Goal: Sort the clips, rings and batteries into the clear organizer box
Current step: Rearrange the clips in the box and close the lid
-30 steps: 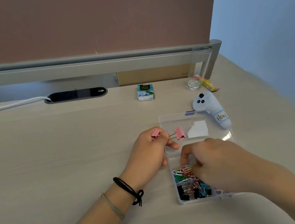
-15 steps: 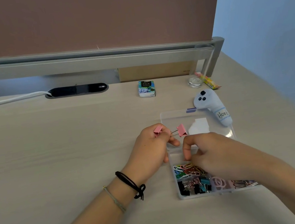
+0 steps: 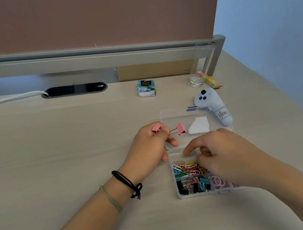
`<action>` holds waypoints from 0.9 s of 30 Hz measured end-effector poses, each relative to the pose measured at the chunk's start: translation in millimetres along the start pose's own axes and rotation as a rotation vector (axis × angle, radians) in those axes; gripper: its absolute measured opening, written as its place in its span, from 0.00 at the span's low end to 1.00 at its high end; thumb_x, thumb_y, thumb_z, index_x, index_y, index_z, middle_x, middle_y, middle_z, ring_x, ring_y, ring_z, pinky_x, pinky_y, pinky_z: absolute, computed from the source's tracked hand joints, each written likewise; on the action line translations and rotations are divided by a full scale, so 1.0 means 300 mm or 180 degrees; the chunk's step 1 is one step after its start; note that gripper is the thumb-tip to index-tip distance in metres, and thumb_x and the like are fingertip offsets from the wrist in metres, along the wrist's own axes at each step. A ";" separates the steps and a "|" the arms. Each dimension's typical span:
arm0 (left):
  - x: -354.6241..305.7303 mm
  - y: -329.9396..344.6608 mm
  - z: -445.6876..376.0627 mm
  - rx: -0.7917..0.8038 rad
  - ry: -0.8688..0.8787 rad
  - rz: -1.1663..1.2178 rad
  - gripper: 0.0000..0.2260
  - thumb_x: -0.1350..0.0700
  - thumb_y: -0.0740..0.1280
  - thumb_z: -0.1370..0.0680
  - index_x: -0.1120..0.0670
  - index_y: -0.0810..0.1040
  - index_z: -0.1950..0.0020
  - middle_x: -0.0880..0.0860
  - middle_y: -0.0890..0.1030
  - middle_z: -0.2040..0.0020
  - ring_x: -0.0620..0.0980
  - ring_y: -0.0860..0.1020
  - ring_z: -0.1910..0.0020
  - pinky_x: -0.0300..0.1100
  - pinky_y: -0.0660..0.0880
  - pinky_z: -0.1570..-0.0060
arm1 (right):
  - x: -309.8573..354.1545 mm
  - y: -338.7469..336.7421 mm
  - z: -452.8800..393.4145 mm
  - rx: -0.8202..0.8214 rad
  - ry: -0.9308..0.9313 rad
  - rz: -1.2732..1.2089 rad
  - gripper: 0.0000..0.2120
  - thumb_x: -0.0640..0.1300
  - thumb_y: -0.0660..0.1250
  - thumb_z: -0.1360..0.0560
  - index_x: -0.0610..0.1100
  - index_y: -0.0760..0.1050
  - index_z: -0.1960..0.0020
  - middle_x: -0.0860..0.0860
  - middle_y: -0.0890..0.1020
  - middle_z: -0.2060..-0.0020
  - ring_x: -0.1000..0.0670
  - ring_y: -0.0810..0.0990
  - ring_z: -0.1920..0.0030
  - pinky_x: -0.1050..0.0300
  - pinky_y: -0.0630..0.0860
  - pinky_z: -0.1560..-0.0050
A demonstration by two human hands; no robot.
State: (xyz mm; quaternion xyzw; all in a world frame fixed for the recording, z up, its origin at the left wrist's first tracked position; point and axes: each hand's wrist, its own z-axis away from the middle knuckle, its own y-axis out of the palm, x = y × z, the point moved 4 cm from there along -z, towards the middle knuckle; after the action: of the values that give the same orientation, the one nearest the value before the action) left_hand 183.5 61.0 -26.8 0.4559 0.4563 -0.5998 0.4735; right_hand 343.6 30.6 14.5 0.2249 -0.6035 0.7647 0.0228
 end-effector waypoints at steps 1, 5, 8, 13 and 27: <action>0.000 0.000 0.001 -0.0017 0.0011 0.0002 0.11 0.58 0.59 0.16 0.57 0.73 0.59 0.56 0.86 0.57 0.50 0.68 0.78 0.30 0.61 0.81 | 0.007 0.005 -0.004 -0.0004 0.0006 0.0108 0.14 0.42 0.62 0.26 0.58 0.80 0.47 0.57 0.73 0.74 0.58 0.71 0.68 0.64 0.63 0.70; -0.004 0.003 0.003 -0.0055 0.0053 -0.0020 0.11 0.59 0.60 0.17 0.56 0.72 0.59 0.57 0.86 0.57 0.50 0.68 0.78 0.31 0.61 0.82 | 0.036 0.042 -0.020 0.0319 -0.0015 0.0012 0.11 0.44 0.62 0.26 0.57 0.78 0.48 0.58 0.71 0.70 0.59 0.70 0.67 0.62 0.63 0.68; -0.003 0.004 0.004 -0.0041 0.0054 -0.0040 0.11 0.59 0.59 0.17 0.56 0.72 0.59 0.57 0.85 0.57 0.50 0.68 0.78 0.31 0.61 0.82 | 0.049 0.050 -0.024 0.0439 -0.0006 0.0242 0.07 0.46 0.61 0.24 0.55 0.74 0.49 0.56 0.73 0.65 0.51 0.74 0.60 0.59 0.66 0.66; 0.000 0.007 0.002 -0.0024 0.0084 -0.0098 0.11 0.59 0.59 0.17 0.56 0.72 0.59 0.54 0.84 0.59 0.49 0.68 0.79 0.31 0.60 0.81 | 0.054 0.051 -0.034 0.0370 0.0056 0.0105 0.06 0.45 0.59 0.24 0.52 0.74 0.53 0.54 0.75 0.66 0.50 0.75 0.62 0.53 0.72 0.62; -0.010 -0.002 0.001 0.0027 0.0280 -0.0710 0.13 0.59 0.61 0.19 0.52 0.76 0.63 0.40 0.74 0.76 0.39 0.68 0.78 0.37 0.63 0.73 | -0.011 0.020 0.031 -0.0363 -0.0103 -0.0159 0.05 0.46 0.71 0.27 0.55 0.81 0.61 0.61 0.74 0.78 0.58 0.72 0.73 0.64 0.63 0.71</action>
State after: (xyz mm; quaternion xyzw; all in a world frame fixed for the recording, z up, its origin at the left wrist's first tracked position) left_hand 183.2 61.4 -23.7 0.4301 0.5220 -0.6301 0.3814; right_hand 347.6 20.9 9.4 0.2506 -0.6406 0.7245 0.0450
